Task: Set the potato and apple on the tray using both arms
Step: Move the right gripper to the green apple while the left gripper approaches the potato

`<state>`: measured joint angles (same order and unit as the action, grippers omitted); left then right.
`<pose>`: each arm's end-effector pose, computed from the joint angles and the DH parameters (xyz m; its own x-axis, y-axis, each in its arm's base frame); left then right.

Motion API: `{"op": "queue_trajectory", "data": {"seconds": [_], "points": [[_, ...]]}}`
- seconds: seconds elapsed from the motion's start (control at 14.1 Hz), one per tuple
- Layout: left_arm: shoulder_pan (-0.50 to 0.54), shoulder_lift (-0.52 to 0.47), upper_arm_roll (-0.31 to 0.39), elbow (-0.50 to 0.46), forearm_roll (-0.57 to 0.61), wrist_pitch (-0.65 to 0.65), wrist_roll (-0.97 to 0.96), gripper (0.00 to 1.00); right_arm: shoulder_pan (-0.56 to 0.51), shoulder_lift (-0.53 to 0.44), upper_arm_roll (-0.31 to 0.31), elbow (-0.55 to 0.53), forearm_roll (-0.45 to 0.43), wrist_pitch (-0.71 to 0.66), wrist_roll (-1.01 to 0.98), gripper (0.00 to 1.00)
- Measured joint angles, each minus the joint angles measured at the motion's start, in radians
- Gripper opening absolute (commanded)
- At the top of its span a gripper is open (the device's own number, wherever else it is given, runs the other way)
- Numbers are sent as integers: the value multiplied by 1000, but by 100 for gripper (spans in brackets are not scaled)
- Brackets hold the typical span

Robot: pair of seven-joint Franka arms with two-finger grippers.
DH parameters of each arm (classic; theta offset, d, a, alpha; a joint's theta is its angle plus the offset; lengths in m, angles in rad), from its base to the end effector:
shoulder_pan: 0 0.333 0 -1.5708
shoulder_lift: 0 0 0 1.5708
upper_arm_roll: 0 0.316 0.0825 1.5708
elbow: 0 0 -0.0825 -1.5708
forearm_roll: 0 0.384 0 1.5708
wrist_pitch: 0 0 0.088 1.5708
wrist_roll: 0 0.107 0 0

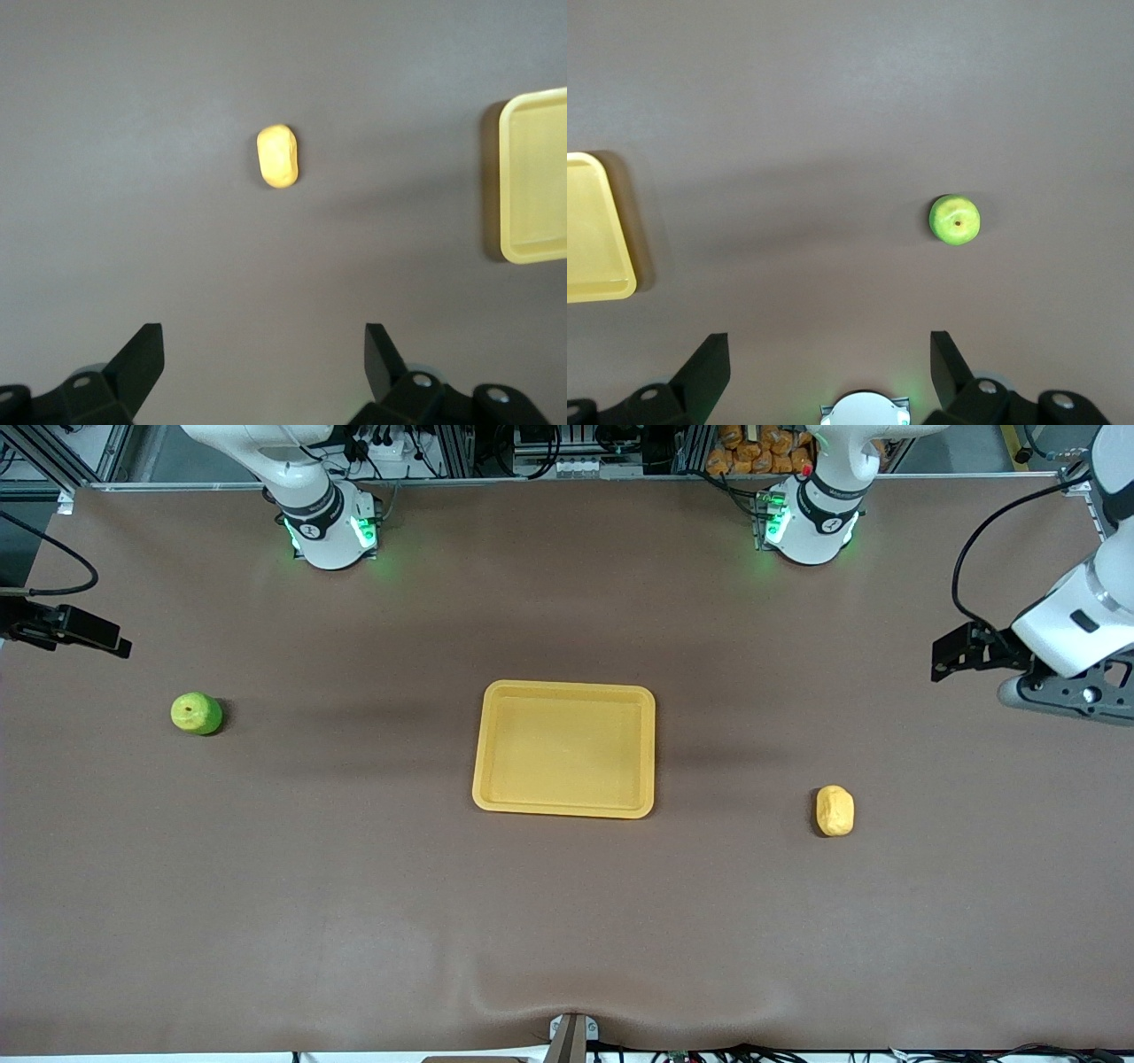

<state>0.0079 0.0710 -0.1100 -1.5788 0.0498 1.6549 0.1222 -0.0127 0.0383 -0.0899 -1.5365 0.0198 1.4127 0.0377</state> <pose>0.5802 -0.0523 0.5881 0.9741 -0.2261 0.0003 -0.2259 -0.9732 -0.0422 0.5459 -0.0528 0.6069 0.9774 -0.1359 -0.1617 -0.1394 -0.9902 -0.0103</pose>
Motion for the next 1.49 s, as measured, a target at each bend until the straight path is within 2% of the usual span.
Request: {"op": "queue_trajectory", "data": {"seconds": [0.28,0.64,1.06,1.49], "points": [[0,43,0,0,0,83,0,100,-9,14,0,-110,0,111,0,100],[-1,53,0,2,0,143,6,100,-30,17,0,-138,0,130,0,100],[-2,70,0,2,0,288,6,100,-70,18,-1,-253,-2,208,0,100],[37,213,11,-2,-4,415,6,100,-125,18,-5,-345,-2,258,0,100]]}}
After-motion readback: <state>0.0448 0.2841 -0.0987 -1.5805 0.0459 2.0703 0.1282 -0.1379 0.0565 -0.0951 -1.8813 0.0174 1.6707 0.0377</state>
